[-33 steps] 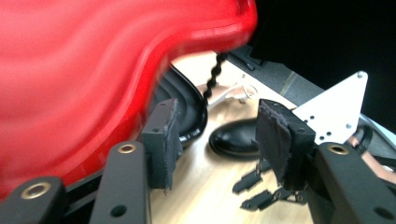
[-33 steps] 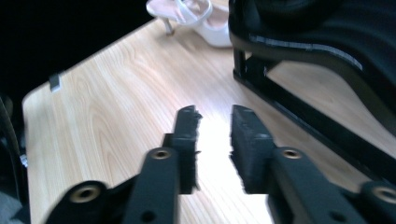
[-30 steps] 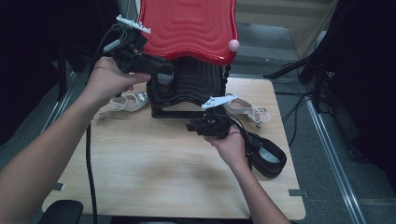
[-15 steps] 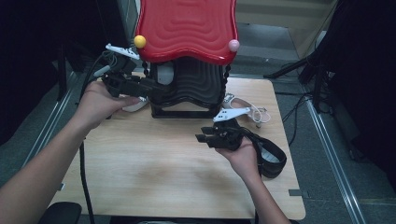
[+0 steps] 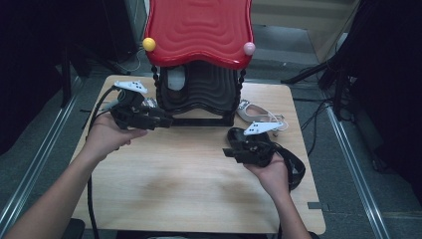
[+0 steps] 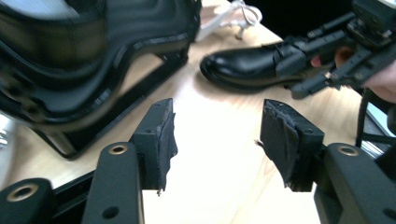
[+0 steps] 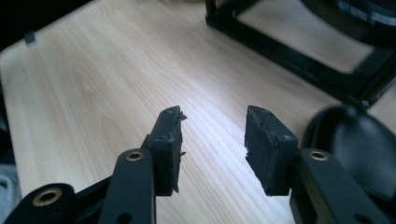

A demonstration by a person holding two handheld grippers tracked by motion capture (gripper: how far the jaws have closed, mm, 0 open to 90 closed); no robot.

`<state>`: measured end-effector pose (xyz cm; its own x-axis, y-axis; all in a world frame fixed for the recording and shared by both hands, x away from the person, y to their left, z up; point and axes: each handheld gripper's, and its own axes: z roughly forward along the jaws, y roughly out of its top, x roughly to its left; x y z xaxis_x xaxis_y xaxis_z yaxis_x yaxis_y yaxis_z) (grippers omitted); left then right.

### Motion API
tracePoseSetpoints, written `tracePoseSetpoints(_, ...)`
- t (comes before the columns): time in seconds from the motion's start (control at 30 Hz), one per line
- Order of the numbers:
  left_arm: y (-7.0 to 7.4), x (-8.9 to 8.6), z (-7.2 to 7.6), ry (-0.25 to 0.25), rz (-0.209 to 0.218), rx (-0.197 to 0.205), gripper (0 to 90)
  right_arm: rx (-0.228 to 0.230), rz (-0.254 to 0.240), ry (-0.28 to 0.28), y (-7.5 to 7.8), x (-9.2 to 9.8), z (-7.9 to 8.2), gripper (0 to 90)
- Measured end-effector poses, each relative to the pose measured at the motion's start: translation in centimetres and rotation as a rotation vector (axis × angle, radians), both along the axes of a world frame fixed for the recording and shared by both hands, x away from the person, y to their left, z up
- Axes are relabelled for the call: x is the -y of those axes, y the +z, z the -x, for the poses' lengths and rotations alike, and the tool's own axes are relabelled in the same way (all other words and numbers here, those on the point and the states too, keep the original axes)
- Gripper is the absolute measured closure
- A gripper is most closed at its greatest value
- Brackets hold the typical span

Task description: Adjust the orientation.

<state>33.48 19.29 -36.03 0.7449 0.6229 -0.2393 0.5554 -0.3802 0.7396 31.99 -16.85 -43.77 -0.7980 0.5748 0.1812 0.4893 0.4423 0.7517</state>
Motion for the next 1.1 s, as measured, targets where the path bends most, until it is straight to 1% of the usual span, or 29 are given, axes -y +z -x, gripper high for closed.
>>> tracePoseSetpoints(0.03,-0.3,0.1,0.2,-0.002,-0.011,0.002,46.1,-0.002,0.004,0.001,-0.2,0.1,-0.1,57.6)
tracePoseSetpoints(0.1,-1.0,0.1,0.5,-0.006,-0.003,0.000,46.2,-0.021,-0.010,-0.006,-0.6,0.4,-0.2,57.5)
tracePoseSetpoints(0.13,-1.4,0.1,0.6,-0.004,0.004,0.005,46.1,-0.031,-0.013,-0.007,-0.8,0.6,-0.2,57.5)
tracePoseSetpoints(0.17,-1.8,0.1,0.8,-0.006,0.002,0.005,46.2,-0.039,-0.012,-0.009,-1.0,0.7,-0.2,57.3)
tracePoseSetpoints(0.3,-3.3,0.2,1.2,-0.010,-0.020,0.010,46.4,-0.041,-0.003,-0.015,-1.3,1.4,0.1,57.1)
tracePoseSetpoints(0.33,-3.6,0.2,1.3,-0.015,-0.034,0.012,46.3,-0.042,-0.002,-0.020,-1.3,1.7,0.2,57.1)
tracePoseSetpoints(0.37,-4.0,0.2,1.5,-0.019,-0.037,0.015,46.3,-0.041,0.001,-0.026,-1.4,1.9,0.2,57.1)
tracePoseSetpoints(0.4,-4.5,0.2,1.6,-0.019,-0.033,0.017,46.4,-0.048,0.008,-0.036,-1.6,2.2,0.3,56.9)
tracePoseSetpoints(0.43,-4.6,0.2,1.6,-0.021,-0.031,0.012,46.3,-0.061,0.023,-0.056,-1.7,2.5,0.4,56.8)
tracePoseSetpoints(0.47,-5.0,0.2,1.7,-0.022,-0.033,0.002,46.4,-0.063,0.026,-0.057,-1.8,2.6,0.4,56.9)
tracePoseSetpoints(0.5,-5.3,0.2,1.8,-0.026,-0.041,0.001,46.4,-0.061,0.032,-0.057,-2.0,2.9,0.5,56.8)
tracePoseSetpoints(0.53,-5.6,0.1,2.0,-0.022,-0.035,0.011,46.4,-0.067,0.028,-0.062,-2.1,3.1,0.5,56.9)
tracePoseSetpoints(0.6,-6.2,0.0,2.1,-0.021,-0.005,0.001,46.4,-0.072,0.021,-0.067,-2.2,3.6,0.7,56.9)
tracePoseSetpoints(0.67,-6.9,0.0,2.3,-0.014,0.012,-0.003,46.6,-0.071,0.029,-0.068,-2.3,4.0,0.7,57.1)
tracePoseSetpoints(0.73,-7.4,0.1,2.3,-0.017,-0.003,-0.012,46.7,-0.078,0.035,-0.068,-2.4,4.3,0.7,57.2)
tracePoseSetpoints(0.77,-7.7,0.2,2.3,-0.019,-0.011,-0.010,47.3,-0.080,0.035,-0.071,-2.4,4.5,0.7,57.1)
tracePoseSetpoints(0.83,-8.2,0.5,2.3,-0.032,0.002,-0.011,48.3,-0.083,0.030,-0.078,-2.6,4.7,0.6,57.3)
tracePoseSetpoints(0.87,-8.5,0.7,2.2,-0.036,0.001,-0.013,48.4,-0.089,0.025,-0.081,-2.7,4.7,0.5,57.7)
tracePoseSetpoints(0.93,-8.9,0.9,2.2,-0.040,-0.024,-0.006,48.5,-0.101,0.031,-0.088,-3.0,4.8,0.3,57.8)
tracePoseSetpoints(0.97,-9.0,1.0,2.2,-0.040,-0.029,-0.005,48.7,-0.105,0.035,-0.089,-3.1,4.8,0.2,57.9)
tracePoseSetpoints(1.1,-9.4,0.8,1.8,-0.035,-0.019,-0.018,48.7,-0.091,0.037,-0.106,-2.9,5.7,0.5,58.0)
